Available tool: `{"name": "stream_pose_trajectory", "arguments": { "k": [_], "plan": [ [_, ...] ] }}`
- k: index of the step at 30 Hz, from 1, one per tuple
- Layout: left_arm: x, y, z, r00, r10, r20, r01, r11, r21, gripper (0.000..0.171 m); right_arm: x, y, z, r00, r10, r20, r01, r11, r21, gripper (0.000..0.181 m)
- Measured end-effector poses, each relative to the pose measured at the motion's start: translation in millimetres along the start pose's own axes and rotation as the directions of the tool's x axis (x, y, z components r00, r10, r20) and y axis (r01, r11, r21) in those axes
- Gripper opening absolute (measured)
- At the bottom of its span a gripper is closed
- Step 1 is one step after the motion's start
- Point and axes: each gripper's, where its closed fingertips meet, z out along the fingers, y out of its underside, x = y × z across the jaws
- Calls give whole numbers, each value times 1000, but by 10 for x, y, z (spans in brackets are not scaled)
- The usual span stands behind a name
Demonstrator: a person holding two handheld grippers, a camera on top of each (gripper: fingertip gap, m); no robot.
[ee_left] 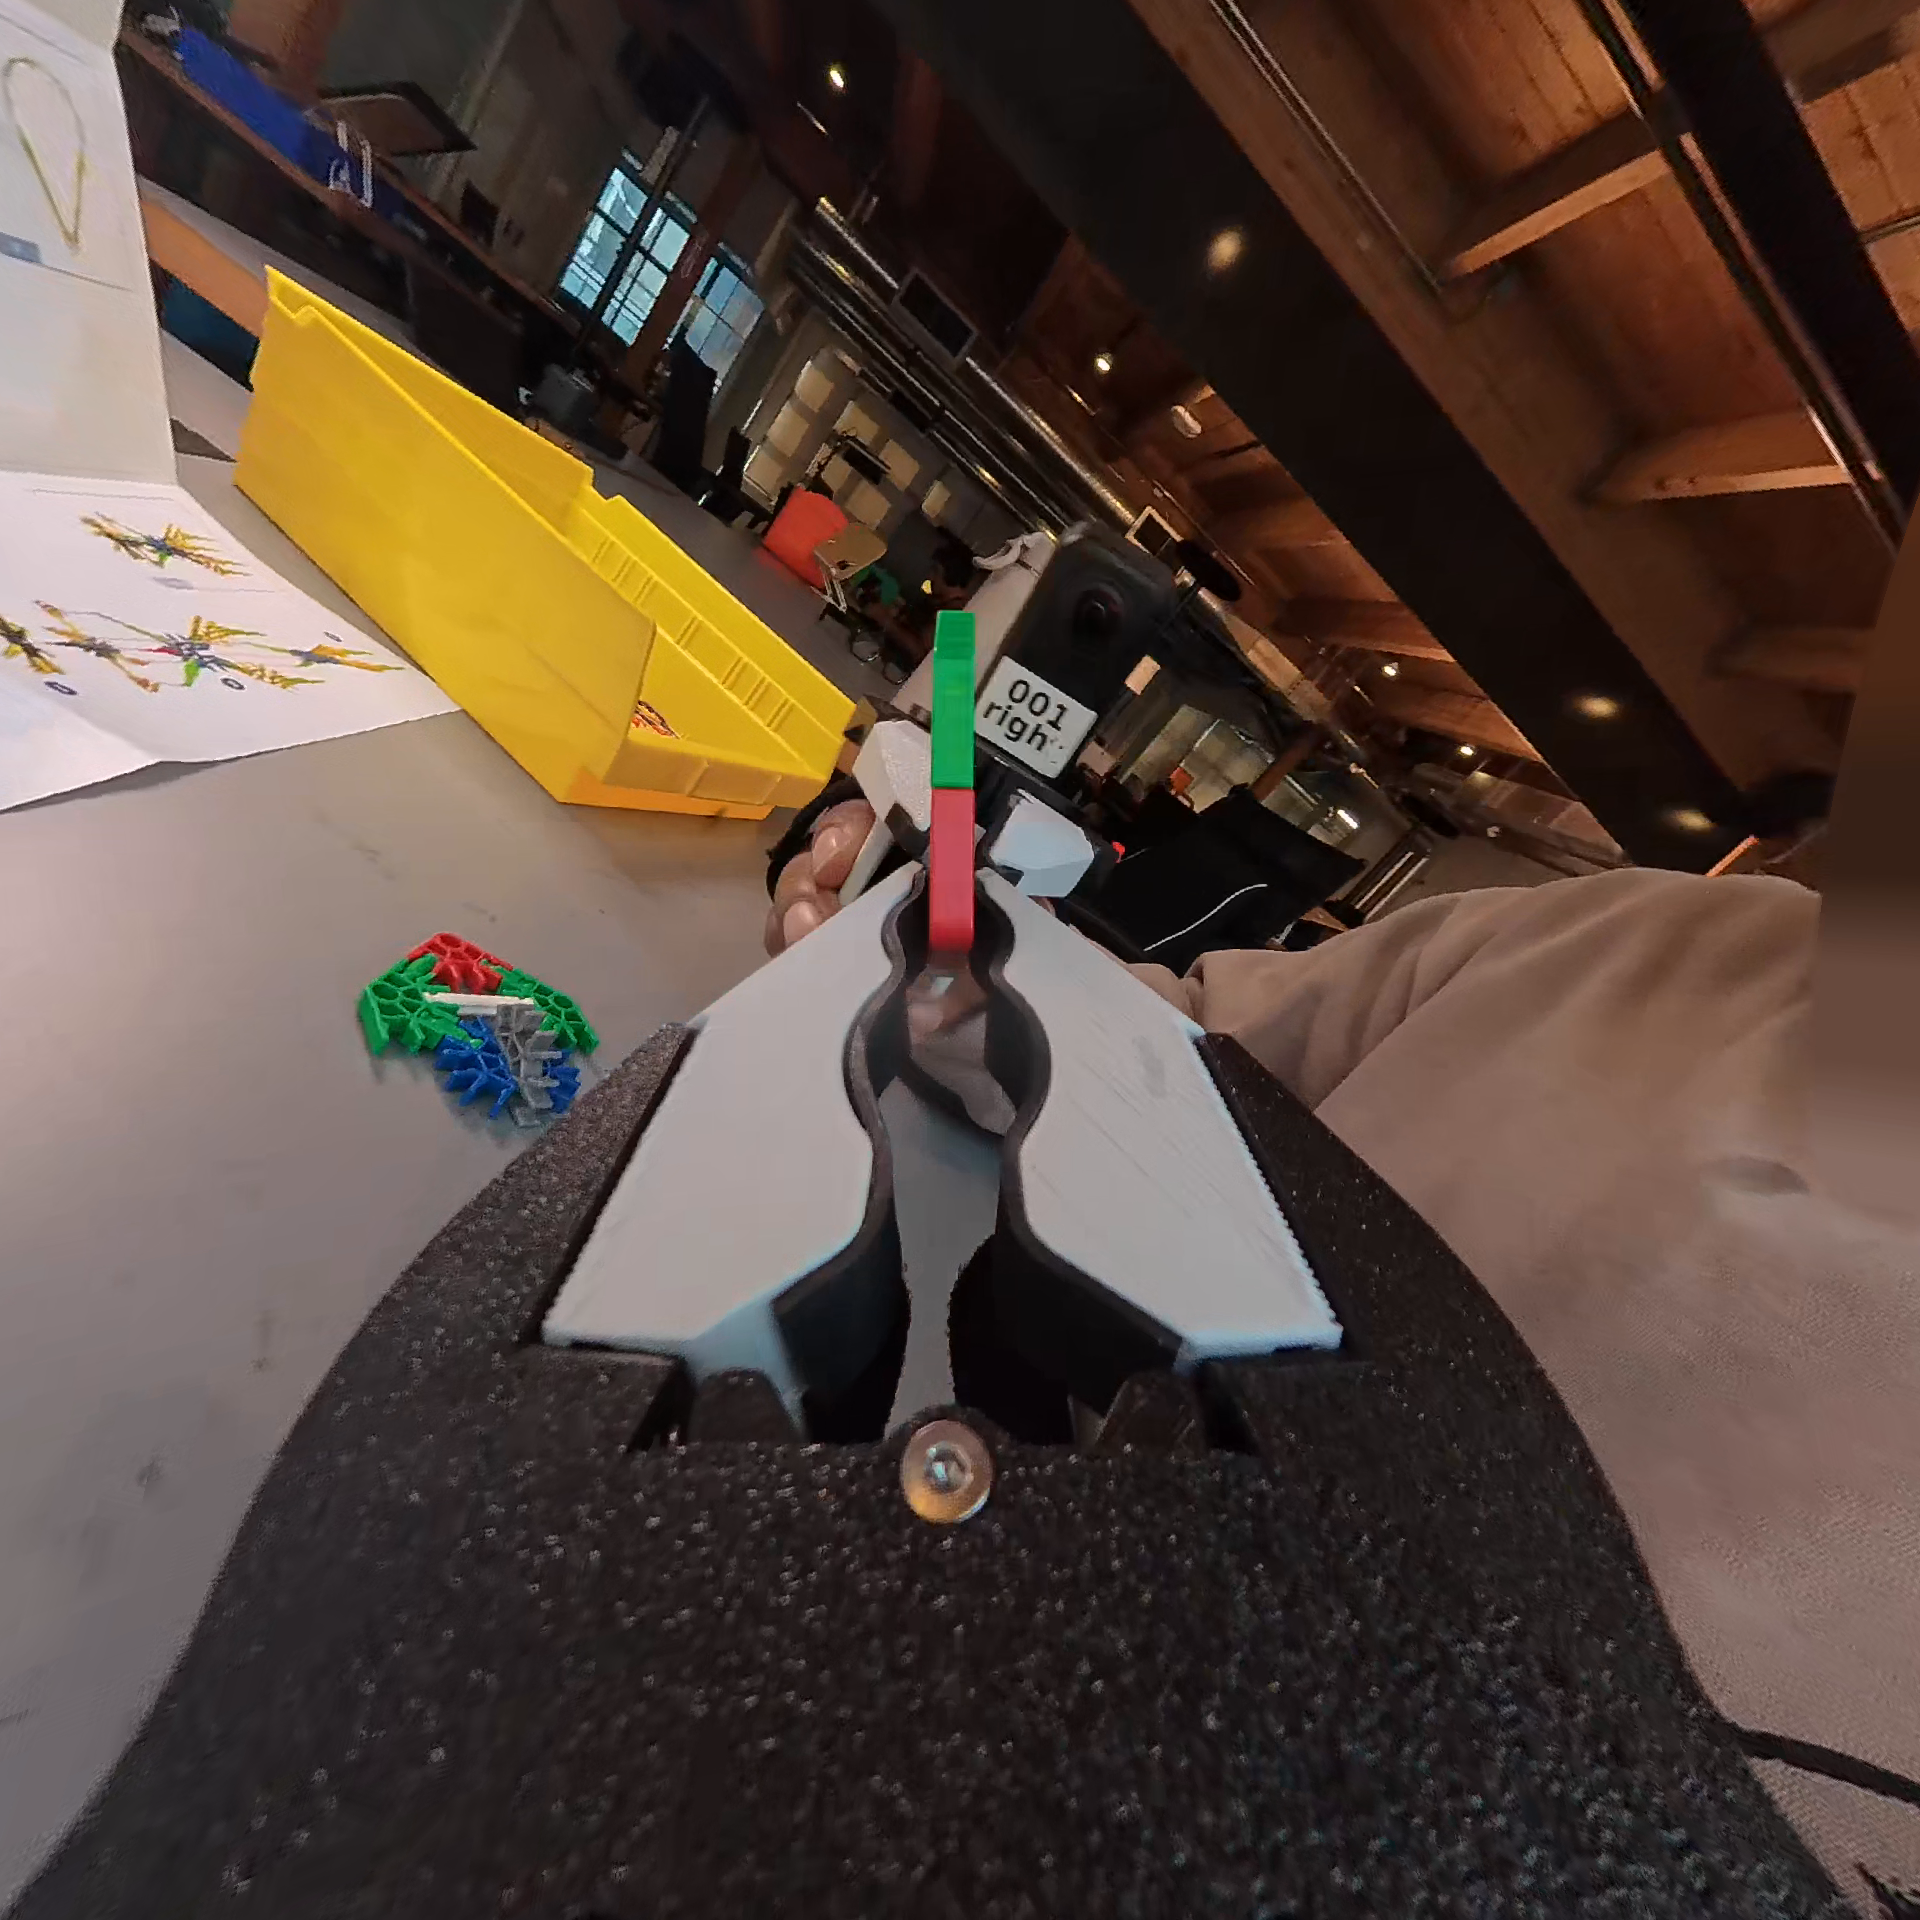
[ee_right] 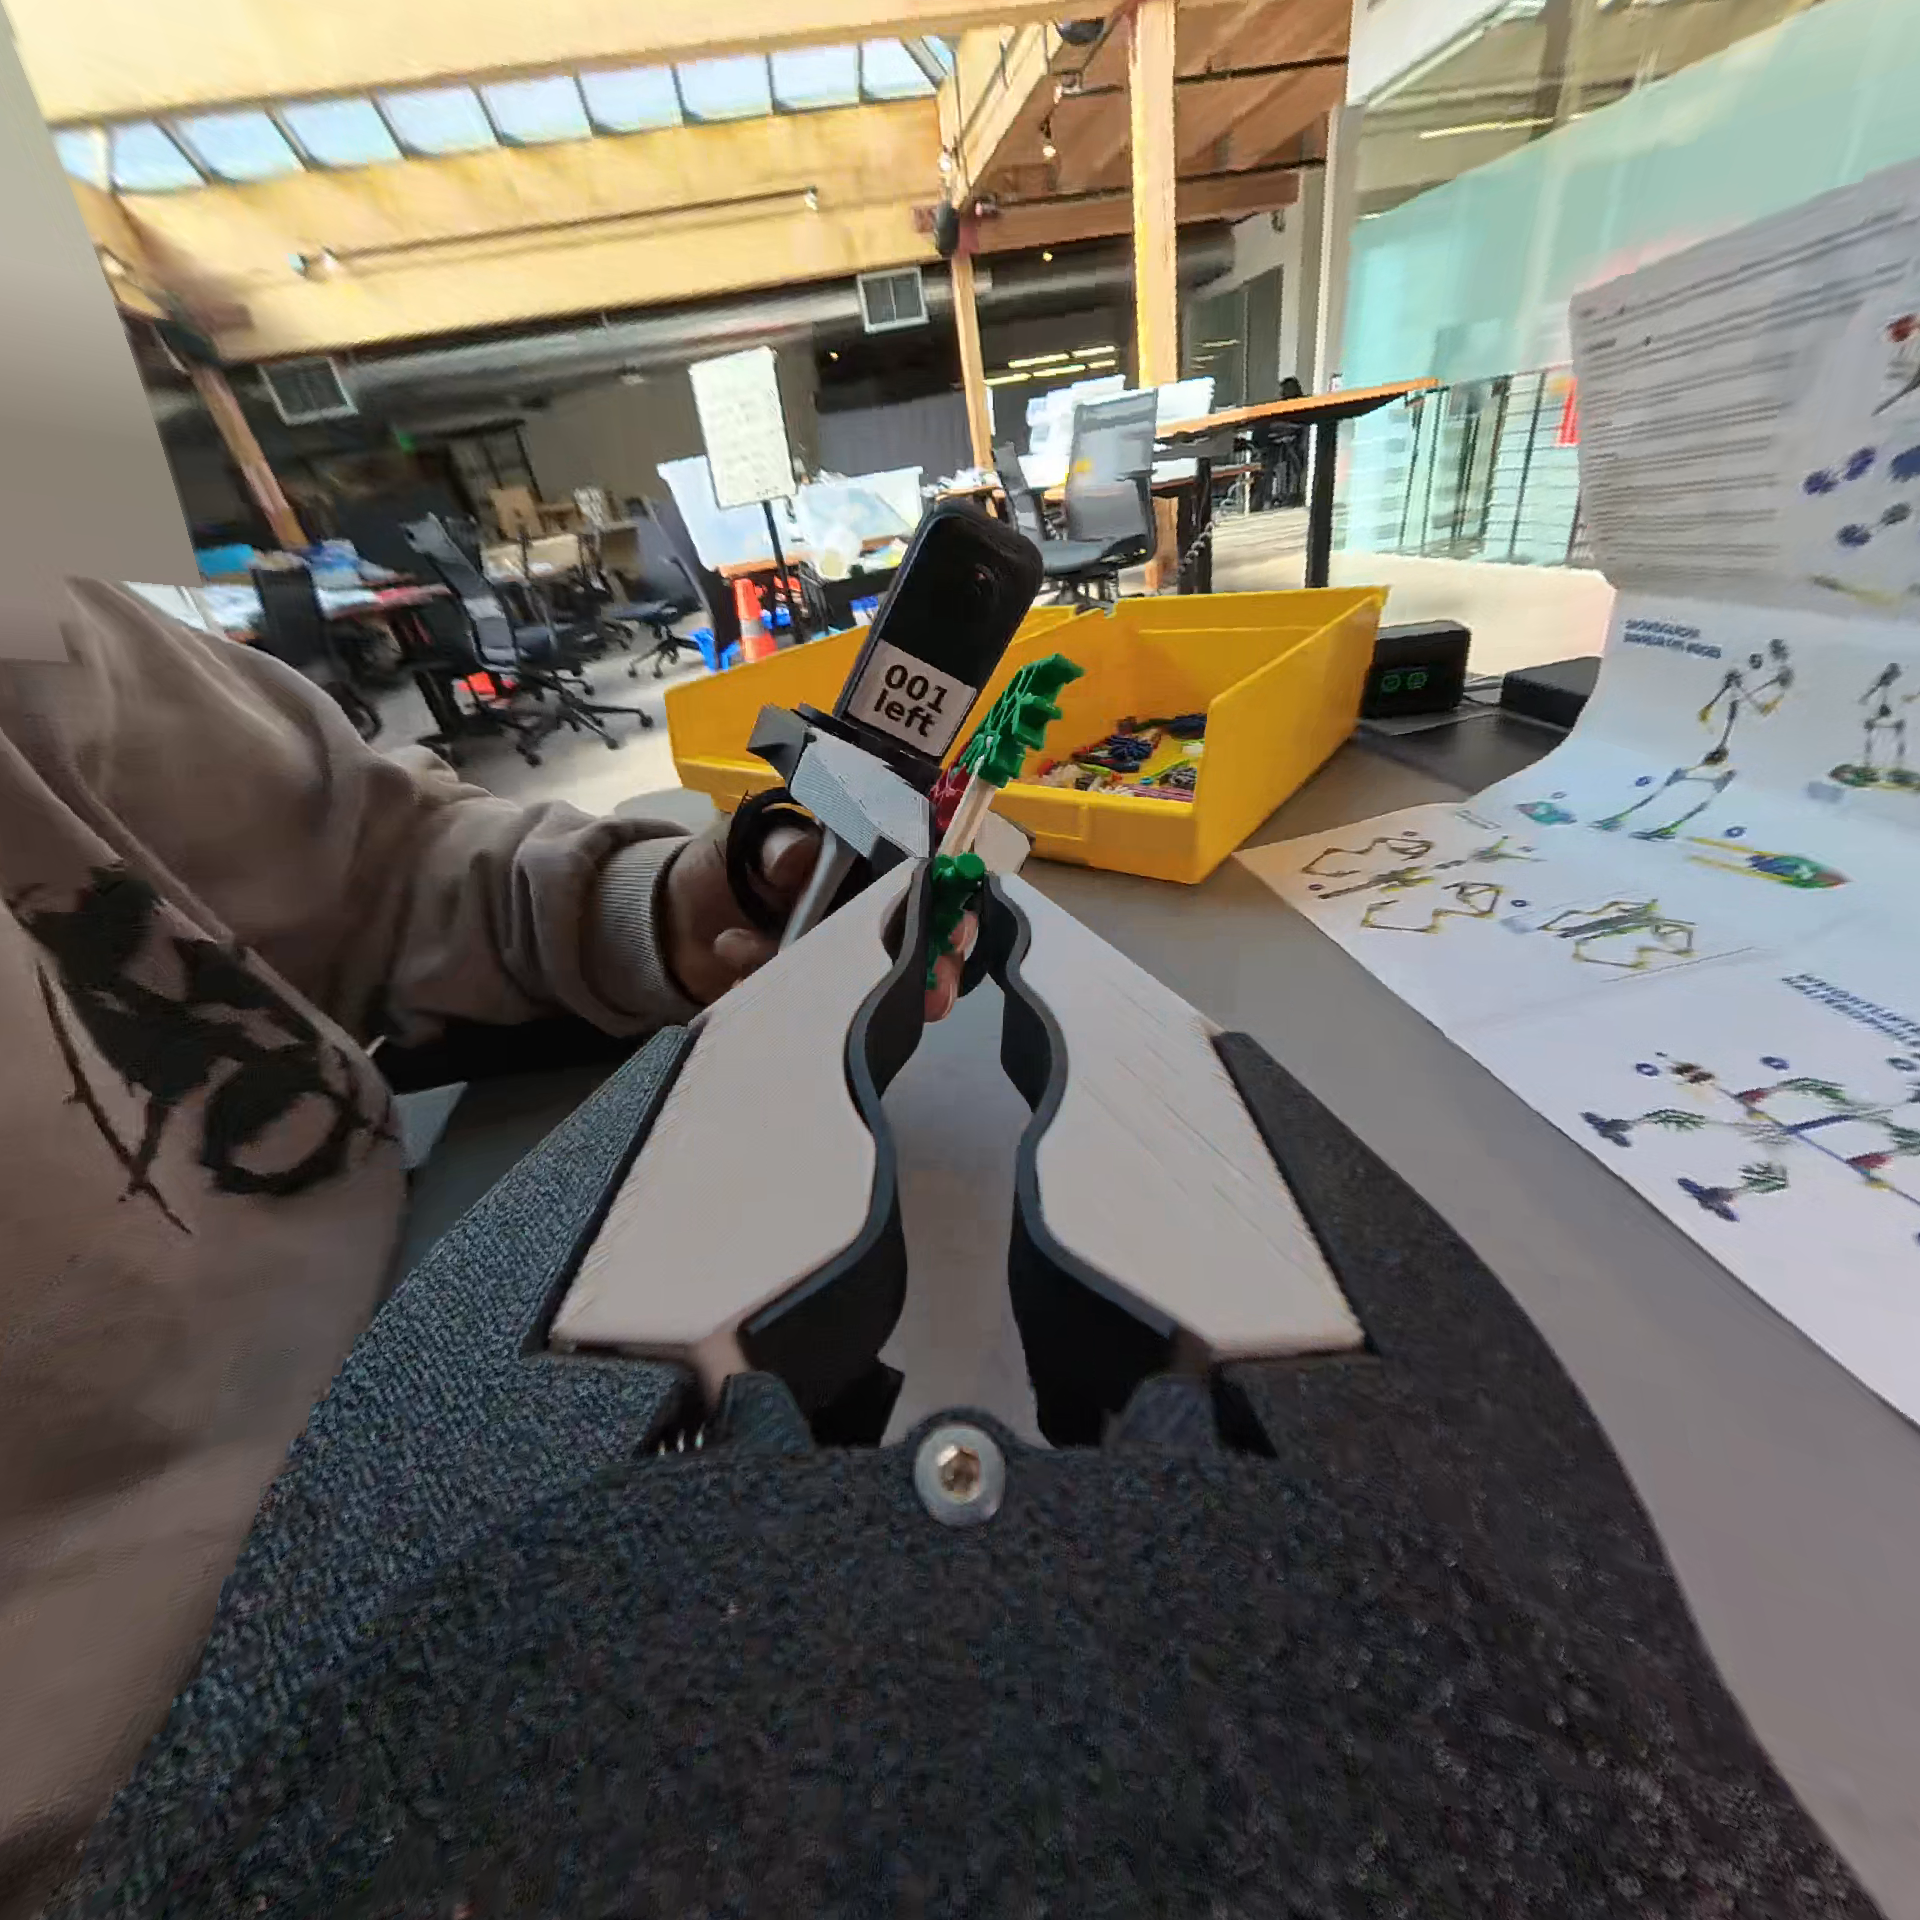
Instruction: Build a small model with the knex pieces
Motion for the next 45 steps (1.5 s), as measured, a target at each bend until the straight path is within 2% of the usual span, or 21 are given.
{"name": "stream_pose_trajectory", "arguments": {
  "k": [3, 4, 6, 11, 16, 22, 25, 29, 33, 37, 39, 40, 41, 42, 44, 45],
  "plan": [
    [50, -2, 8, 999, 52, -7, -52, 999, -1, 4, -47, -34, -1, 996, 72, 53, -74, 997, 38, 9],
    [56, -13, 3, 998, 63, -4, -63, 998, 3, 4, -91, -51, 5, 992, 94, 83, -98, 994, 44, 19],
    [68, -28, -6, 996, 84, -1, -84, 996, 9, 4, -127, -80, 13, 981, 153, 117, -160, 985, 59, 23],
    [100, -17, 26, 993, 122, 3, -122, 993, 10, 4, -88, -119, 2, 959, 249, 135, -264, 959, 104, 9],
    [103, -7, 33, 992, 125, 8, -125, 992, 3, 5, -70, -107, -2, 961, 245, 127, -258, 961, 98, 4],
    [-33, -20, -85, 970, 222, 103, -212, 972, -104, 11, 26, -30, -30, 968, 243, 67, -245, 969, 26, 4],
    [-142, 56, -119, 969, 201, 146, -174, 969, -176, 9, 73, 87, -16, 953, 300, 51, -299, 954, -35, 4],
    [-330, 218, -143, 969, 108, 221, -52, 968, -245, 4, 244, 367, -16, 931, 363, -49, -366, 921, -135, 4],
    [-475, 326, -174, 960, 24, 278, 51, 964, -263, 4, 327, 547, -12, 939, 326, -112, -343, 917, -202, 5],
    [-451, 286, -166, 968, -55, 247, 109, 971, -212, 4, 332, 479, -14, 973, 197, -116, -217, 957, -194, 8],
    [-481, 249, -189, 963, -88, 256, 137, 974, -178, 4, 316, 386, -16, 993, 6, -121, -29, 981, -191, 28],
    [-508, 223, -209, 958, -114, 262, 158, 975, -154, 4, 305, 334, -20, 981, -138, -137, 110, 974, -198, 34],
    [-533, 198, -229, 953, -148, 265, 186, 974, -127, 4, 285, 297, -24, 942, -299, -154, 263, 939, -221, 37],
    [-559, 181, -246, 946, -183, 267, 216, 971, -103, 4, 276, 297, -23, 874, -456, -169, 404, 874, -271, 39],
    [-599, 177, -255, 932, -244, 268, 270, 961, -65, 4, 272, 390, 4, 693, -706, -147, 611, 683, -401, 41],
    [-606, 184, -244, 925, -277, 260, 299, 953, -48, 4, 277, 456, 25, 607, -786, -121, 671, 588, -453, 41]
  ]
}}
